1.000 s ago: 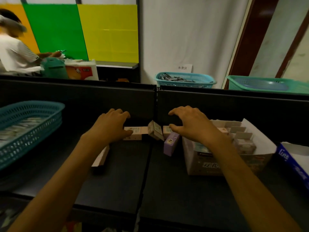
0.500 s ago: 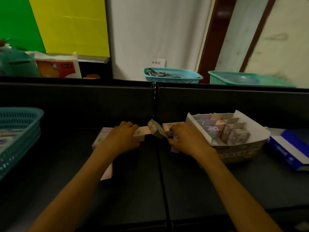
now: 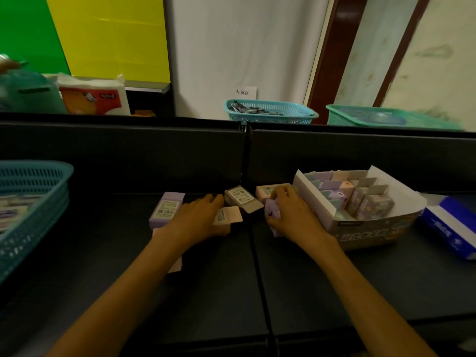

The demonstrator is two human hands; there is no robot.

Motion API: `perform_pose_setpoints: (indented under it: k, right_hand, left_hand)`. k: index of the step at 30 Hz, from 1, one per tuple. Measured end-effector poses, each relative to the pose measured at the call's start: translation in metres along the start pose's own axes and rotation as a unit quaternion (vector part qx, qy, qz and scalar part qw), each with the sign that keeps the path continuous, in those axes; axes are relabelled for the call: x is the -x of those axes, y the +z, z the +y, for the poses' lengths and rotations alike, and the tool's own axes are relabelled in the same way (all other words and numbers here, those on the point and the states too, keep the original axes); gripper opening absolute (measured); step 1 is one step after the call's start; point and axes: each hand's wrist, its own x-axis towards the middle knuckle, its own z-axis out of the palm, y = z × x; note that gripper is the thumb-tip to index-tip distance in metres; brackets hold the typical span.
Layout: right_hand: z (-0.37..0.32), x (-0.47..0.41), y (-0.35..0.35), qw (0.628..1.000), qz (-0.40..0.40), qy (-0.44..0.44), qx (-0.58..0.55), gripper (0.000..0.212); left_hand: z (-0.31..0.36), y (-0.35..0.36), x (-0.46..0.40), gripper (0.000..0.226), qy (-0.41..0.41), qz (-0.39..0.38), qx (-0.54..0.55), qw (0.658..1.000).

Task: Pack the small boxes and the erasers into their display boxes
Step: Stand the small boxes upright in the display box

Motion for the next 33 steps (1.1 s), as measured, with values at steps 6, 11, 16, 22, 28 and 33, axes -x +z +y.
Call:
perform_pose_setpoints:
  k: [6,11,16,22,28,33]
  right_hand:
    - [0.002,0.004,-0.001,0.994,-0.015,0.062,-0.094,0.064]
    - [0.001,0.009,-0.009,0.987,0.007,0.042,-0.153,0.065]
    - [0.0,0.014,-0.028,0.973,0.075,-0.018,-0.218,0.06]
    - [0.009,0.028,-0.086,0.923,0.126,-0.086,-0.355,0.047]
    - [0.055,0.033,-0.121,0.886,0.203,-0.027,-0.415,0.035]
    - [0.116,0.029,-0.128,0.887,0.243,0.017,-0.392,0.035]
  left_hand:
    - [0.001,-0.006,0.003,0.073,0.015,-0.007,-0.009,1.0]
    - [-0.003,-0.013,0.011,0.063,0.028,0.001,0.042,0.999]
    - [0.0,-0.025,0.016,0.043,0.019,0.043,0.147,0.988]
    - [0.016,-0.043,0.019,0.041,0.063,0.128,0.253,0.957]
    - [0.049,-0.062,0.01,0.042,0.138,0.198,0.259,0.935]
    - [0.092,-0.068,-0.01,0.039,0.157,0.252,0.258,0.92]
